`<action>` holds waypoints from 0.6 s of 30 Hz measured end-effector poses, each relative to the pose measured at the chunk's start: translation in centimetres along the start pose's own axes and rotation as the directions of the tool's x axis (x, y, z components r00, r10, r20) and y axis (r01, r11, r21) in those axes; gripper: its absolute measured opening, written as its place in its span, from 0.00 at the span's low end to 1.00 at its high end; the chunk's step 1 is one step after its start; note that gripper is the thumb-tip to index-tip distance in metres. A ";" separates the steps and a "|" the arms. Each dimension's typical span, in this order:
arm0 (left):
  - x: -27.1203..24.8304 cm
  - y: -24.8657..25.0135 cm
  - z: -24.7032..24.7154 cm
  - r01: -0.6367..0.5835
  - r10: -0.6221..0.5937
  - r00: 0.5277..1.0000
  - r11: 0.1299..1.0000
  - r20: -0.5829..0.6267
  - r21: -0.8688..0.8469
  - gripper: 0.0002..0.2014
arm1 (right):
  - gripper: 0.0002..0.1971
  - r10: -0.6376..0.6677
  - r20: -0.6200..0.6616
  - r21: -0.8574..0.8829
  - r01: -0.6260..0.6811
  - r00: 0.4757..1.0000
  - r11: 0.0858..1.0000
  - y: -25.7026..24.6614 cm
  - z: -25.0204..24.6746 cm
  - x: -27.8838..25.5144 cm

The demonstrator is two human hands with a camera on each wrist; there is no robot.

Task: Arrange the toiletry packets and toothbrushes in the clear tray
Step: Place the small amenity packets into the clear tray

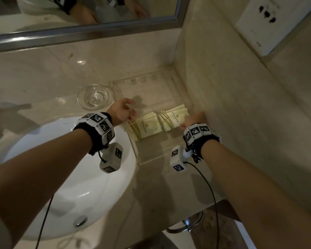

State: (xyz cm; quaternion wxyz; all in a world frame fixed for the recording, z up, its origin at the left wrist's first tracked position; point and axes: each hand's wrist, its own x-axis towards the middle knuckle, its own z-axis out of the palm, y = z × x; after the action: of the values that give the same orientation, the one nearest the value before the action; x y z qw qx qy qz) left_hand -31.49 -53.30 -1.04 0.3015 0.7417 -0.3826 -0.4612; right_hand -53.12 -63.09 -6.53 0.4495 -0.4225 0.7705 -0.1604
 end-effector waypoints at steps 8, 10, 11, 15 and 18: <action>-2.5 1.1 -2.9 -0.107 0.106 0.993 0.994 -0.058 -0.021 0.16 | 0.15 -0.257 -0.136 -0.017 0.257 0.957 0.966 -5.8 -0.5 -8.9; -3.7 1.1 -4.5 -0.131 0.129 0.986 0.991 -0.101 -0.018 0.16 | 0.08 -0.348 -0.070 0.053 0.351 0.935 0.935 -7.3 1.6 -11.0; -4.5 0.8 -5.8 -0.140 0.136 0.983 0.990 -0.126 -0.028 0.16 | 0.07 -0.401 -0.013 0.076 0.401 0.916 0.913 -8.2 2.9 -12.5; -8.2 -0.8 -11.5 -0.146 0.121 0.962 0.985 -0.244 -0.090 0.15 | 0.11 -0.576 0.169 0.096 0.569 0.799 0.817 -11.5 7.5 -19.3; -12.5 -3.3 -16.5 -0.139 0.086 0.918 0.984 -0.387 -0.110 0.14 | 0.07 -0.636 0.322 0.113 0.638 0.702 0.762 -13.1 12.8 -24.4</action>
State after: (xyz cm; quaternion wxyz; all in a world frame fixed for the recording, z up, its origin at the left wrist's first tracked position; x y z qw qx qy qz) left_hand -18.99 -39.47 8.41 0.4456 0.7717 -0.3266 -0.3152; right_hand -30.08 -49.74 8.35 0.4910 -0.6852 0.4876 -0.2270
